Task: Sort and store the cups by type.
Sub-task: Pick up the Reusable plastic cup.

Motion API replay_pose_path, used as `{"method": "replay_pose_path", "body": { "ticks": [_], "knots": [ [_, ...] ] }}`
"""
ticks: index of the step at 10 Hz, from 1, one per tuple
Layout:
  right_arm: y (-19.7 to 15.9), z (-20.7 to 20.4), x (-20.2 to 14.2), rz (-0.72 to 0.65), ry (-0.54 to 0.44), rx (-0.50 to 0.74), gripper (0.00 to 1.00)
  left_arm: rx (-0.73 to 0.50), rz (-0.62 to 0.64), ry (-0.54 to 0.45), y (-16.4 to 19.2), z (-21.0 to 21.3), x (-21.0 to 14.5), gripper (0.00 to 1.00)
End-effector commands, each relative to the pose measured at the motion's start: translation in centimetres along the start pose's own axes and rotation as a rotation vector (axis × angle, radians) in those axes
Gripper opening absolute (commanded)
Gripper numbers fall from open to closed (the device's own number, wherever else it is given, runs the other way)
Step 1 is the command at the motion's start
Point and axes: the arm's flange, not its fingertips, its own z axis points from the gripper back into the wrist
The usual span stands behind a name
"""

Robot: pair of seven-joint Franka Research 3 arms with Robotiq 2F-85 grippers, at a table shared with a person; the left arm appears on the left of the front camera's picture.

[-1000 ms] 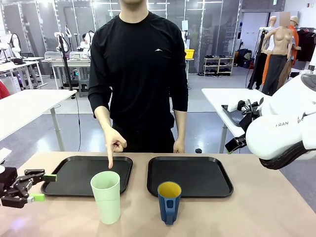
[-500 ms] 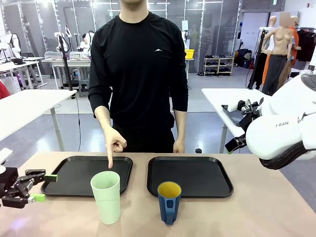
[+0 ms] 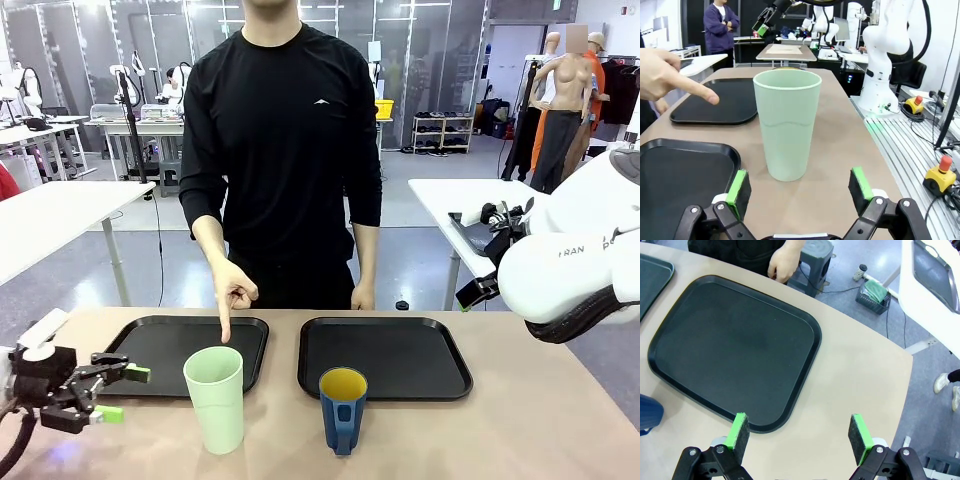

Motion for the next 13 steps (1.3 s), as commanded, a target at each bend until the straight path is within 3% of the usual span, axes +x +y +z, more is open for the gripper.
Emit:
{"method": "replay_pose_path", "body": {
  "ticks": [1,8,13],
  "knots": [
    [-0.1,0.0,-0.1,-0.005,-0.002,0.002,1.00,0.012,-0.043,-0.021,1.6,-1.8,-0.9,1.00],
    [-0.1,0.0,-0.1,-0.005,-0.002,0.002,1.00,-0.077,-0.036,-0.069,2.6,-6.6,-3.5,1.00],
    [-0.1,0.0,-0.1,-0.005,-0.002,0.002,1.00,-0.072,-0.055,-0.068,3.4,-8.3,-4.0,1.00]
  ]
}}
